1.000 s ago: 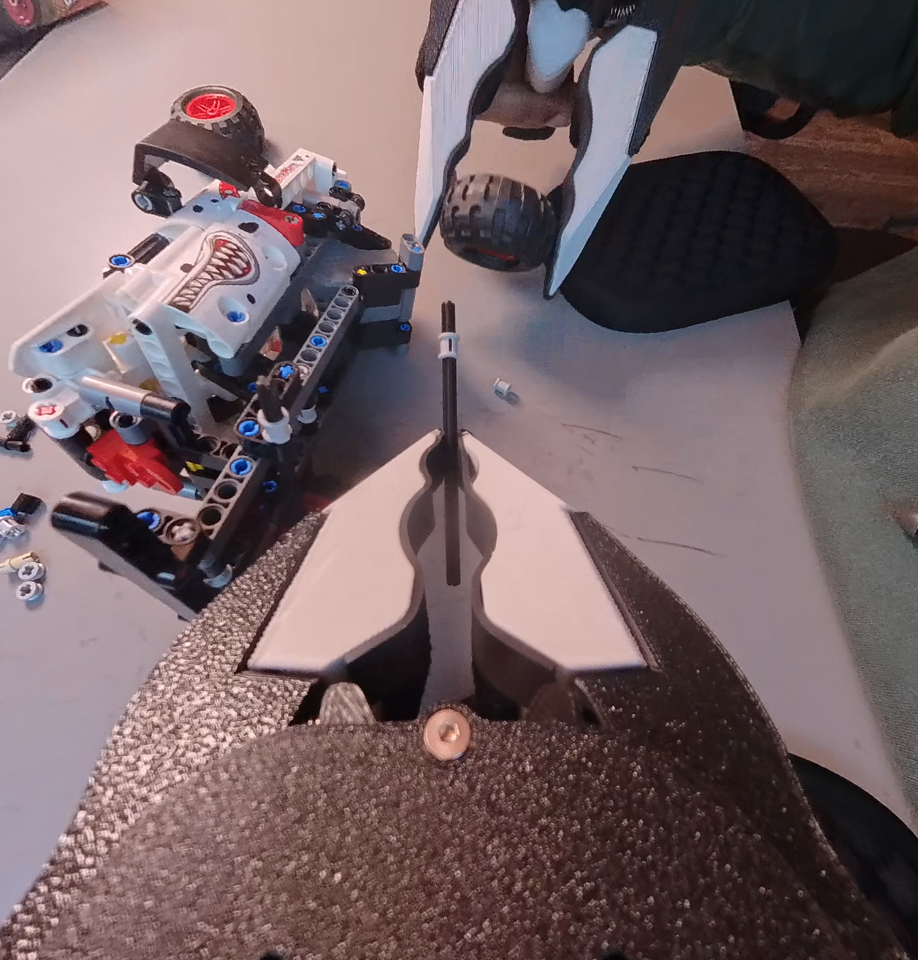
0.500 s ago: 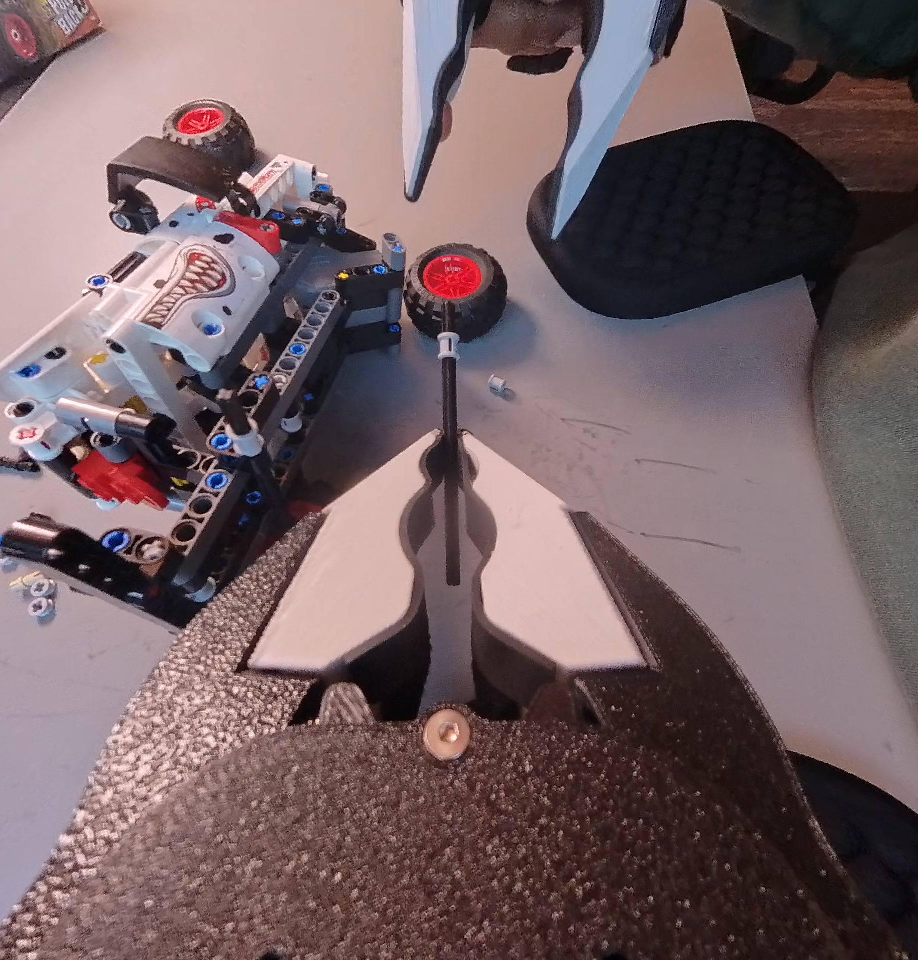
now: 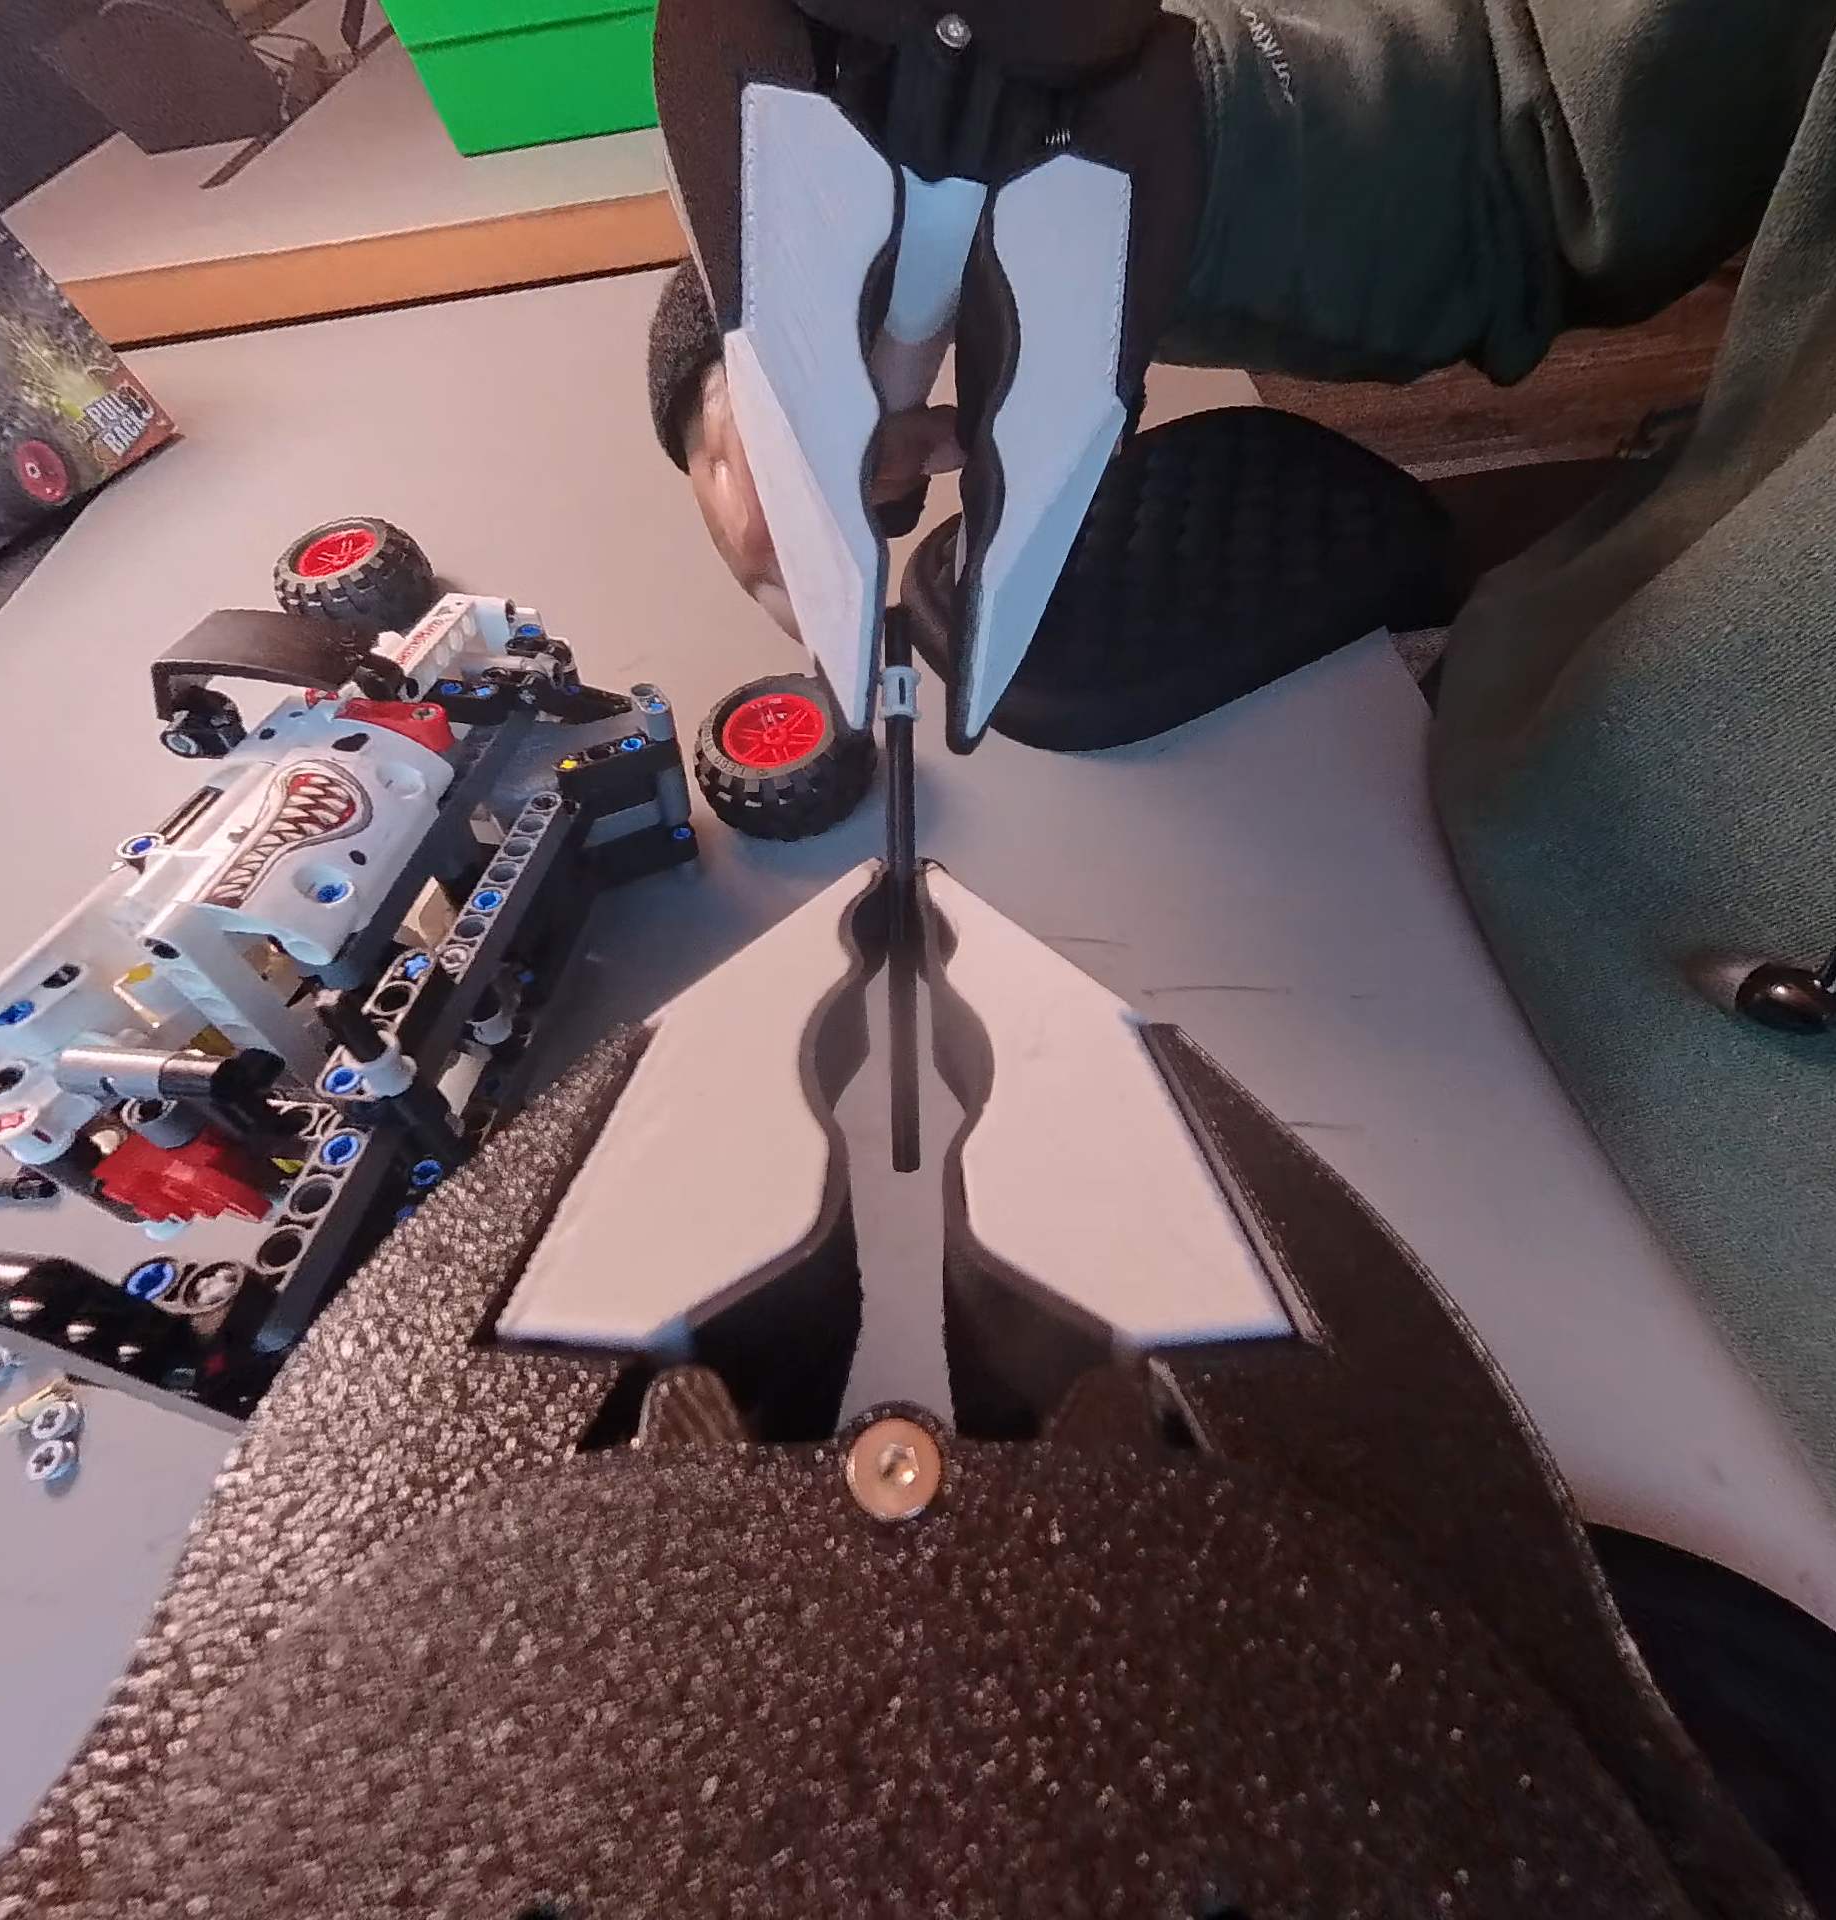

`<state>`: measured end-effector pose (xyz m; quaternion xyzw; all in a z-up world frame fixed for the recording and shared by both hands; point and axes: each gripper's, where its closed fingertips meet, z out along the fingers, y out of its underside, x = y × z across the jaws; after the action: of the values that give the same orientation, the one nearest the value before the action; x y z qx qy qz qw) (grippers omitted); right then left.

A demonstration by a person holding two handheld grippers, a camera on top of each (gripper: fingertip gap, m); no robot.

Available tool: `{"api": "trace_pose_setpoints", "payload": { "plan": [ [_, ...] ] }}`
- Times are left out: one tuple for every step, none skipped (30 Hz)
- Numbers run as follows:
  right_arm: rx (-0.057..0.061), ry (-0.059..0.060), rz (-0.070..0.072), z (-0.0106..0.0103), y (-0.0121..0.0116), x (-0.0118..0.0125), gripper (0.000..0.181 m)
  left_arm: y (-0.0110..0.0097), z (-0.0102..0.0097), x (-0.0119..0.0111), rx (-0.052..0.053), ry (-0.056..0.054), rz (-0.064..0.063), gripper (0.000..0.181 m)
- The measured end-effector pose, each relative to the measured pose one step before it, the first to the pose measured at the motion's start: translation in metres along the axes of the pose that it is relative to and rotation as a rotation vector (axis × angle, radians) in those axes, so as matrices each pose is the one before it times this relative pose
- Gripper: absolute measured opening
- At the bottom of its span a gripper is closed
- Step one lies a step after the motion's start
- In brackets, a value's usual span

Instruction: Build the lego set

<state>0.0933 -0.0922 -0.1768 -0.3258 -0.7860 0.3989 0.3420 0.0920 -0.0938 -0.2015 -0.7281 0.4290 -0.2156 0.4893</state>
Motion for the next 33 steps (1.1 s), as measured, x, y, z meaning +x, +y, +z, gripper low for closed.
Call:
{"api": "trace_pose_setpoints", "payload": {
  "plan": [
    [0.0027,0.0049,0.0016,-0.00027,0.00036,0.00065,0.010,0.00036,0.00013,0.00023,-0.0008,0.0016,-0.0007,0.002],
    [0.0030,0.0038,0.0032,-0.00047,0.00030,0.00068,0.008,0.00034,0.00030,0.00023,-0.0015,0.0013,0.0008,0.002],
    [0.0068,0.0046,0.0016,-0.00065,-0.00028,0.00084,0.006,0.00010,0.00028,-0.00006,-0.0012,-0.0006,-0.0003,0.002],
    [0.0047,-0.0003,0.0025,-0.00018,0.00012,-0.00005,0.006,0.00007,0.00005,-0.00009,-0.0005,0.0007,-0.0017,0.002],
    [0.0045,0.0000,0.0026,0.00021,0.00030,0.00000,0.006,0.00036,-0.00003,-0.00011,-0.0007,0.0007,-0.0026,0.002],
    [0.0043,0.0006,0.0041,0.00036,0.00034,0.00030,0.006,0.00016,-0.00007,-0.00042,0.0003,-0.0010,-0.0024,0.002],
    [0.0064,0.0026,0.0044,0.00013,0.00005,0.00074,0.006,-0.00014,-0.00020,-0.00061,0.0027,-0.0025,-0.0022,0.002],
    [0.0099,0.0025,0.0050,-0.00008,-0.00068,0.00072,0.006,-0.00057,-0.00049,-0.00036,0.0038,-0.0006,-0.0028,0.002],
    [0.0073,0.0001,0.0067,0.00002,-0.00030,0.00041,0.006,-0.00046,-0.00046,-0.00032,0.0037,-0.0002,-0.0025,0.002],
    [0.0052,0.0005,0.0052,0.00003,-0.00012,0.00046,0.006,-0.00034,-0.00039,-0.00057,0.0033,-0.0014,-0.0024,0.002],
    [0.0054,0.0025,0.0019,0.00004,-0.00003,0.00065,0.006,-0.00043,-0.00029,-0.00091,0.0037,-0.0042,-0.0024,0.002],
    [0.0057,0.0043,0.0010,-0.00027,0.00001,0.00077,0.006,-0.00094,-0.00070,-0.00152,0.0069,-0.0086,-0.0013,0.002],
    [0.0113,0.0030,0.0054,-0.00057,-0.00104,0.00068,0.006,-0.00160,-0.00095,-0.00206,0.0109,-0.0114,-0.0005,0.003],
    [0.0133,0.0024,0.0076,-0.00117,-0.00125,0.00089,0.005,-0.00176,-0.00133,-0.00210,0.0129,-0.0108,-0.0009,0.003],
    [0.0109,0.0085,0.0049,-0.00187,-0.00100,0.00219,0.005,-0.00156,-0.00135,-0.00251,0.0121,-0.0132,-0.0021,0.003],
    [0.0108,0.0071,0.0052,-0.00260,-0.00108,0.00239,0.005,-0.00158,-0.00160,-0.00279,0.0121,-0.0137,-0.0022,0.004],
    [0.0137,0.0047,0.0069,-0.00365,-0.00203,0.00251,0.005,-0.00188,-0.00178,-0.00323,0.0135,-0.0153,-0.0024,0.004],
    [0.0172,0.0091,0.0062,-0.00492,-0.00322,0.00416,0.005,-0.00262,-0.00235,-0.00373,0.0177,-0.0183,-0.0021,0.004],
    [0.0170,0.0120,0.0058,-0.00566,-0.00390,0.00521,0.005,-0.00402,-0.00255,-0.00215,0.0235,-0.0070,-0.0034,0.003],
    [0.0138,0.0037,0.0072,-0.00476,-0.00394,0.00432,0.005,-0.00588,-0.00226,-0.00016,0.0294,0.0048,-0.0082,0.003],
    [0.0089,-0.0045,0.0032,-0.00250,-0.00347,0.00213,0.006,-0.00536,-0.00132,0.00057,0.0218,0.0036,-0.0054,0.002],
    [0.0123,-0.0121,-0.0004,-0.00099,-0.00390,0.00002,0.006,-0.00169,-0.00037,0.00069,-0.0001,0.0005,0.0098,0.002],
    [-0.0001,-0.0110,-0.0054,-0.00009,-0.00165,-0.00022,0.006,-0.00106,-0.00072,0.00002,0.0011,-0.0044,0.0126,0.002],
    [-0.0016,-0.0129,-0.0091,-0.00007,-0.00080,-0.00050,0.006,-0.00080,-0.00070,0.00126,0.0030,0.0087,-0.0015,0.002],
    [0.0093,-0.0275,0.0014,-0.00033,-0.00183,-0.00233,0.005,-0.00068,-0.00034,0.00228,0.0022,0.0196,-0.0111,0.002],
    [0.0071,-0.0251,0.0095,-0.00040,-0.00087,-0.00131,0.005,-0.00082,-0.00039,0.00057,0.0037,0.0064,-0.0021,0.001],
    [0.0033,-0.0137,0.0048,-0.00015,0.00016,0.00024,0.005,0.00056,-0.00009,-0.00031,-0.0082,-0.0009,0.0069,0.001],
    [-0.0051,-0.0163,0.0007,0.00024,0.00187,-0.00052,0.005,0.00119,-0.00003,-0.00008,-0.0119,0.0014,0.0078,0.001],
    [-0.0026,-0.0083,0.0007,0.00016,0.00162,0.00029,0.005,0.00038,-0.00011,0.00002,-0.0044,0.0028,0.0024,0.001],
    [0.0088,-0.0162,0.0069,0.00004,-0.00038,-0.00131,0.004,0.00004,-0.00024,0.00113,-0.0001,0.0108,-0.0023,0.001],
    [0.0059,-0.0138,0.0078,0.00011,0.00003,-0.00110,0.004,0.00041,-0.00017,0.00045,-0.0015,0.0068,-0.0026,0.001],
    [-0.0069,-0.0016,-0.0044,0.00041,0.00198,0.00009,0.004,0.00130,-0.00002,-0.00033,-0.0071,0.0006,0.0015,0.001],
    [-0.0033,-0.0030,-0.0038,0.00039,0.00109,-0.00034,0.004,0.00093,0.00004,0.00022,-0.0041,0.0043,-0.0005,0.001]
  ]
}}
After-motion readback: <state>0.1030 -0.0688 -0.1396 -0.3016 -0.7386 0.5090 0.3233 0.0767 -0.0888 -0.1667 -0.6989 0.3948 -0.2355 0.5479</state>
